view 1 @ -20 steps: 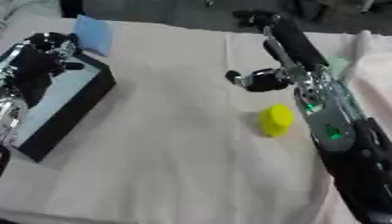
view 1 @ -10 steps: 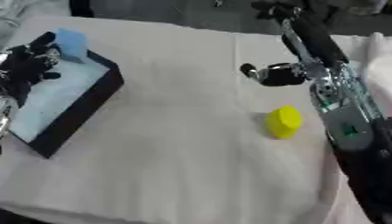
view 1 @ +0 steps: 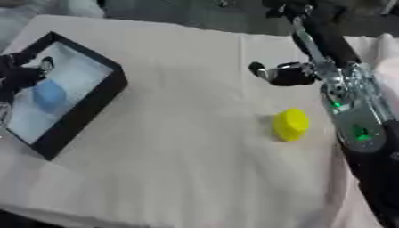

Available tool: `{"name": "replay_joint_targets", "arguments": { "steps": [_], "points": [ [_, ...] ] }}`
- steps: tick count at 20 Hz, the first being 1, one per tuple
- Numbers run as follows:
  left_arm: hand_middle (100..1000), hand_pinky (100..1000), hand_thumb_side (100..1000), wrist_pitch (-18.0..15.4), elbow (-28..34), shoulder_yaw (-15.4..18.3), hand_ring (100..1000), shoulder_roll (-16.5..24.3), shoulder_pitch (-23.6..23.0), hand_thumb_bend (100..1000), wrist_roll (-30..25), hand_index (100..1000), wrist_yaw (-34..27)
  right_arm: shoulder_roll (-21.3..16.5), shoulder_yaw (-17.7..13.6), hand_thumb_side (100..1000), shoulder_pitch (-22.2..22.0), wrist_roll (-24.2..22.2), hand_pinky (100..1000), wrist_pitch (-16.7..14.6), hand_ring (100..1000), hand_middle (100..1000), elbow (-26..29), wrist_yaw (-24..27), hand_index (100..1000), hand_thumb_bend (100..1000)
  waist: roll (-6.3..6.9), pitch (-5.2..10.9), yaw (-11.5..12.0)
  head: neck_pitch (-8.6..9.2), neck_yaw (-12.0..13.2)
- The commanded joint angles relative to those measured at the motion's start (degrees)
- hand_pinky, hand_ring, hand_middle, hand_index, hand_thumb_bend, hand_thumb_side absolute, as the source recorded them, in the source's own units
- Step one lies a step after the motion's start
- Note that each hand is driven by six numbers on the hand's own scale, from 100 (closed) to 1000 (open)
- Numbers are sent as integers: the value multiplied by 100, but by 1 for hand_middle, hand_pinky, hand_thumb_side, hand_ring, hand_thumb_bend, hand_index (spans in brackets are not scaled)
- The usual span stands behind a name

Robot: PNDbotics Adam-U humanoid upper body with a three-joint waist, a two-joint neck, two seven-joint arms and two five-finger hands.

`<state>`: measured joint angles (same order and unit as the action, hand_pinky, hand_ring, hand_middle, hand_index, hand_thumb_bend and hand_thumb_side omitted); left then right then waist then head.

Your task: Pick up the objects with one hand, pass them to the other hand, and then place them into the box on the other side of the table.

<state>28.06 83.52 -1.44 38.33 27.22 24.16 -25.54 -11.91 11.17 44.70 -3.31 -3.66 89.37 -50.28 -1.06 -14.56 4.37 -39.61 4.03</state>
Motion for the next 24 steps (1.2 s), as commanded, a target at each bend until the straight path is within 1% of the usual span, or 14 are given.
{"name": "replay_joint_targets", "arguments": {
  "steps": [1, 5, 6, 9, 12, 13, 15, 16, 17, 18, 19, 21, 23, 24],
  "points": [
    [944, 926, 370, 94, 37, 88, 1000, 219, 67, 420, 19, 824, 454, -114, -53, 100, 117, 32, 944, -2, 787, 708, 131, 49, 897, 531, 62, 200, 5, 47, 28],
    [938, 918, 381, 142, 68, 135, 1000, 193, 82, 401, 42, 817, 714, -123, -59, 100, 118, 52, 944, -7, 787, 709, 132, 67, 897, 532, 62, 204, 4, 54, 17],
    [943, 903, 449, 118, 94, 152, 1000, 187, 86, 300, 77, 814, 721, -127, -62, 100, 117, 59, 944, -6, 787, 709, 132, 69, 898, 530, 61, 205, 4, 52, 11],
    [983, 877, 642, -231, 357, 200, 1000, 148, 86, 180, 275, 817, 668, -148, -92, 100, 114, 91, 933, 34, 786, 718, 127, 95, 903, 470, 58, 208, 3, 36, -65],
    [992, 859, 810, -702, 689, 169, 1000, 108, 68, 100, 315, 819, 730, -145, -162, 100, 104, 314, 900, 246, 778, 719, 125, 369, 902, 256, 55, 214, -3, 19, -147],
    [994, 857, 837, -850, 796, 155, 1000, 91, 75, 100, 284, 826, 773, -140, -190, 189, 104, 438, 886, 341, 777, 720, 127, 510, 896, 100, 54, 219, -7, 15, -163],
    [994, 855, 838, -1126, 1003, 130, 1000, 43, 90, 100, 180, 835, 877, -137, -232, 351, 113, 743, 880, 562, 783, 719, 136, 782, 890, 100, 49, 232, -13, 16, -192],
    [993, 854, 832, -1227, 1080, 122, 1000, 23, 97, 100, 134, 837, 928, -142, -235, 374, 118, 860, 881, 647, 786, 722, 138, 868, 892, 100, 48, 238, -15, 25, -208],
    [991, 847, 771, -1320, 1163, 113, 1000, -2, 112, 114, 90, 839, 979, -145, -245, 493, 123, 943, 883, 738, 798, 736, 131, 931, 901, 100, 46, 244, -19, 41, -233],
    [989, 844, 747, -1402, 1237, 105, 1000, -32, 124, 125, 52, 839, 1018, -147, -257, 561, 129, 990, 884, 833, 808, 748, 121, 983, 908, 100, 44, 248, -20, 53, -258],
    [990, 844, 742, -1481, 1311, 97, 1000, -70, 138, 130, 16, 840, 1049, -149, -275, 567, 134, 1015, 884, 933, 812, 754, 109, 1038, 911, 100, 42, 251, -20, 59, -289],
    [995, 839, 733, -1637, 1449, 77, 1000, -151, 158, 138, -60, 841, 1098, -167, -313, 502, 144, 1047, 878, 1090, 815, 771, 107, 1101, 909, 100, 36, 257, -22, 61, -346],
    [1000, 840, 696, -1790, 1578, 61, 1000, -236, 168, 163, -150, 846, 1147, -186, -368, 336, 163, 1094, 869, 1226, 818, 777, 115, 1121, 906, 100, 25, 261, -27, 52, -407],
    [1000, 841, 687, -1867, 1639, 58, 1000, -282, 171, 168, -196, 849, 1176, -201, -399, 309, 179, 1110, 866, 1306, 820, 782, 115, 1124, 905, 100, 20, 263, -28, 48, -434]
  ]
}}
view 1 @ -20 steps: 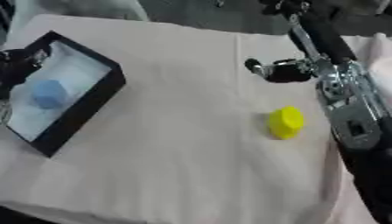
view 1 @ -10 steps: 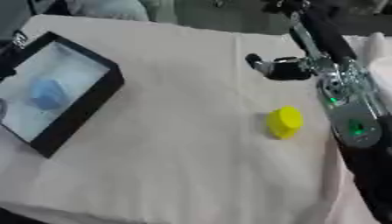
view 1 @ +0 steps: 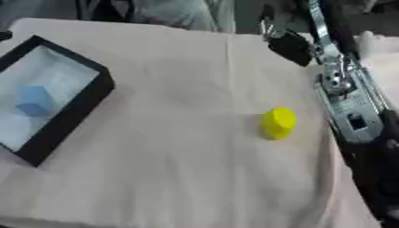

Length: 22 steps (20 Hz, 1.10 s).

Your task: Pick up the objects with one hand, pass them to the other hand, and then place them into the box on the other side of the table.

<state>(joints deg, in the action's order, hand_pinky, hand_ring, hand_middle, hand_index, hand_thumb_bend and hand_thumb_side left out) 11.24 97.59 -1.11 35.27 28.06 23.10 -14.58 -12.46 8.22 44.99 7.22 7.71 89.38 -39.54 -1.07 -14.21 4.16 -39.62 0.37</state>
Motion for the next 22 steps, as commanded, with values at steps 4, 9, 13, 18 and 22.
{"name": "replay_joint_targets", "arguments": {
  "steps": [4, 9, 13, 18, 22],
  "points": [
    [1000, 848, 642, -419, 416, 24, 1000, -131, 65, 187, -234, 853, 195, -215, -197, 277, 243, 115, 844, 585, 806, 779, 40, 142, 897, 100, 3, 235, -10, 59, -96],
    [1000, 848, 644, -448, 443, 16, 1000, -174, -9, 189, -306, 849, 240, -454, -147, 261, 542, -78, 837, 904, 791, 724, -201, 269, 881, 100, -34, 262, -15, 30, -60],
    [1000, 848, 649, -440, 403, 13, 1000, -150, -65, 189, -332, 848, 229, -759, -7, 229, 1018, -434, 844, 1057, 788, 716, -564, 362, 875, 100, -88, 298, -29, 2, -7],
    [1000, 849, 650, -431, 362, 7, 1000, -113, -108, 188, -363, 847, 205, -1184, 230, 236, 1599, -1029, 855, 1191, 793, 731, -1071, 535, 876, 154, -154, 333, -39, -34, 21],
    [1000, 849, 653, -423, 332, 15, 1000, -62, -153, 187, -372, 847, 196, -1601, 495, 252, 2005, -1577, 865, 1264, 798, 740, -1611, 755, 876, 209, -192, 349, -69, -86, 40]
  ]
}}
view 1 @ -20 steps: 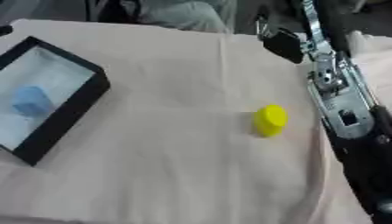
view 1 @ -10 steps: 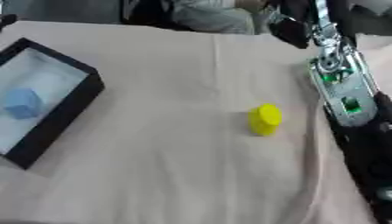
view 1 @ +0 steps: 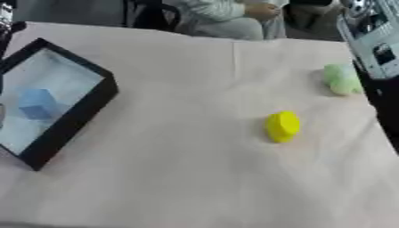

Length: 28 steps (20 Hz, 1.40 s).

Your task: Pick up the objects with one hand, pass them to the other hand, and then place them into the box on the other side of the table.

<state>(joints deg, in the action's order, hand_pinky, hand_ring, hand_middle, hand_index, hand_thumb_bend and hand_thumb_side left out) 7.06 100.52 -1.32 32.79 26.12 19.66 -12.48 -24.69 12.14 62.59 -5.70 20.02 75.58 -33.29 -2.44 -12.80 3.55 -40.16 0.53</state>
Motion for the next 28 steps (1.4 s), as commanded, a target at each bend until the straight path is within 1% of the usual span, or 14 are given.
{"name": "replay_joint_targets", "arguments": {
  "steps": [1, 4, 5, 8, 9, 13, 18, 20, 22, 23, 26, 28],
  "points": [
    [1000, 849, 654, -3, 34, 33, 1000, 199, 35, 187, -34, 847, -15, -482, 170, 257, 324, -416, 869, 48, 801, 744, -392, 174, 875, 228, -65, 212, -19, -44, 26],
    [1000, 850, 653, -5, 24, 38, 1000, 222, 24, 188, -44, 846, -6, -733, 286, 262, 432, -709, 875, 19, 809, 752, -811, 244, 870, 260, -85, 215, -43, -53, 39],
    [1000, 850, 653, -4, 18, 40, 1000, 233, 19, 187, -45, 846, -5, -810, 307, 261, 431, -813, 883, -16, 818, 760, -928, 246, 868, 283, -88, 213, -50, -54, 50],
    [1000, 850, 654, -1, -5, 46, 1000, 258, 8, 186, -49, 845, -4, -980, 306, 273, 392, -1292, 901, -204, 836, 774, -1156, 110, 872, 319, -93, 209, -68, -73, 61],
    [1000, 850, 653, -1, -11, 49, 1000, 260, 6, 186, -50, 845, -5, -1020, 281, 292, 376, -1512, 907, -277, 844, 783, -1212, 22, 875, 323, -93, 209, -74, -73, 64],
    [1000, 850, 654, -3, -29, 49, 1000, 256, 9, 184, -58, 844, -1, -1080, 81, 322, 321, -2339, 920, -526, 862, 805, -1401, -364, 880, 320, -88, 204, -85, -51, 64],
    [1000, 851, 652, -11, -47, 55, 1000, 269, 28, 183, -68, 844, 11, -1102, -121, 351, 274, -3089, 946, -758, 906, 855, -1654, -800, 898, 338, -78, 201, -86, -47, 54],
    [1000, 851, 652, -13, -57, 55, 1000, 271, 29, 184, -76, 844, 14, -1092, -225, 355, 278, -3324, 954, -797, 921, 872, -1831, -1026, 906, 344, -75, 202, -86, -46, 49],
    [1000, 851, 652, -12, -71, 58, 1000, 271, 28, 183, -79, 843, 16, -1077, -320, 338, 288, -3512, 962, -839, 932, 884, -2004, -1228, 913, 360, -71, 203, -86, -40, 46],
    [1000, 852, 651, -13, -76, 59, 1000, 270, 29, 183, -81, 843, 17, -1071, -362, 315, 294, -3585, 967, -863, 937, 890, -2077, -1329, 914, 378, -69, 204, -86, -39, 39],
    [1000, 851, 650, -16, -83, 58, 1000, 259, 41, 183, -89, 843, 19, -1044, -476, 275, 315, -3752, 971, -908, 938, 894, -2320, -1649, 913, 418, -61, 207, -84, -21, 5],
    [1000, 852, 650, -18, -88, 56, 1000, 240, 52, 184, -96, 843, 22, -1004, -556, 272, 342, -3813, 969, -922, 934, 888, -2529, -1819, 910, 426, -55, 207, -80, -13, -48]
  ]
}}
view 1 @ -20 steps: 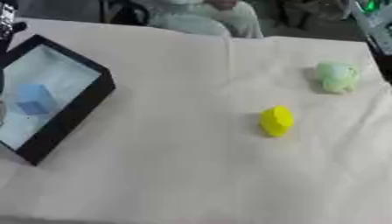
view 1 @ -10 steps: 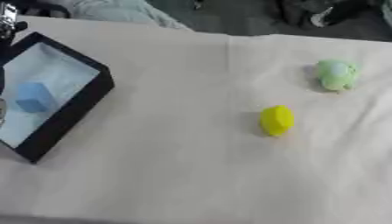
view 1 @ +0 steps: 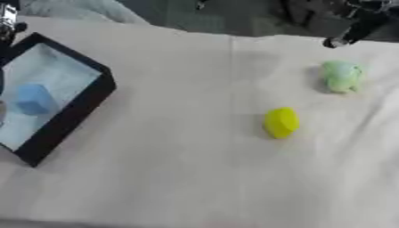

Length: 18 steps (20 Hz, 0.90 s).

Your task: Pick up the objects with one hand, pass them to the other hand, and then place them into the box on the other side of the table.

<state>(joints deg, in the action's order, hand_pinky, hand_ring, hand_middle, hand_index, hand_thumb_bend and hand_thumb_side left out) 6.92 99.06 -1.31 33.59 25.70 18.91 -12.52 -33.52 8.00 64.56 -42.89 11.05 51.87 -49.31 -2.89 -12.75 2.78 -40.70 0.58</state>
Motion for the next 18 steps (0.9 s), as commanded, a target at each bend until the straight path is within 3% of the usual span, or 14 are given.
{"name": "replay_joint_targets", "arguments": {
  "steps": [1, 10, 18],
  "points": [
    [1000, 852, 650, -5, 58, 56, 1000, 149, 98, 185, -22, 842, 26, -98, -170, 266, 158, -108, 968, -37, 933, 885, -257, -280, 908, 434, -7, 201, -1, 41, -82],
    [998, 852, 650, -11, 50, 71, 1000, 92, 120, 181, -15, 838, 20, 181, -293, 242, 367, -131, 970, -166, 943, 901, -1183, -683, 915, 487, 37, 182, 16, 64, -348],
    [996, 852, 650, -3, 40, 66, 1000, 63, 126, 180, -19, 835, 12, 428, -485, 234, 561, 291, 971, -35, 946, 909, -1926, -1261, 920, 491, 62, 172, 41, 97, -366]
  ]
}}
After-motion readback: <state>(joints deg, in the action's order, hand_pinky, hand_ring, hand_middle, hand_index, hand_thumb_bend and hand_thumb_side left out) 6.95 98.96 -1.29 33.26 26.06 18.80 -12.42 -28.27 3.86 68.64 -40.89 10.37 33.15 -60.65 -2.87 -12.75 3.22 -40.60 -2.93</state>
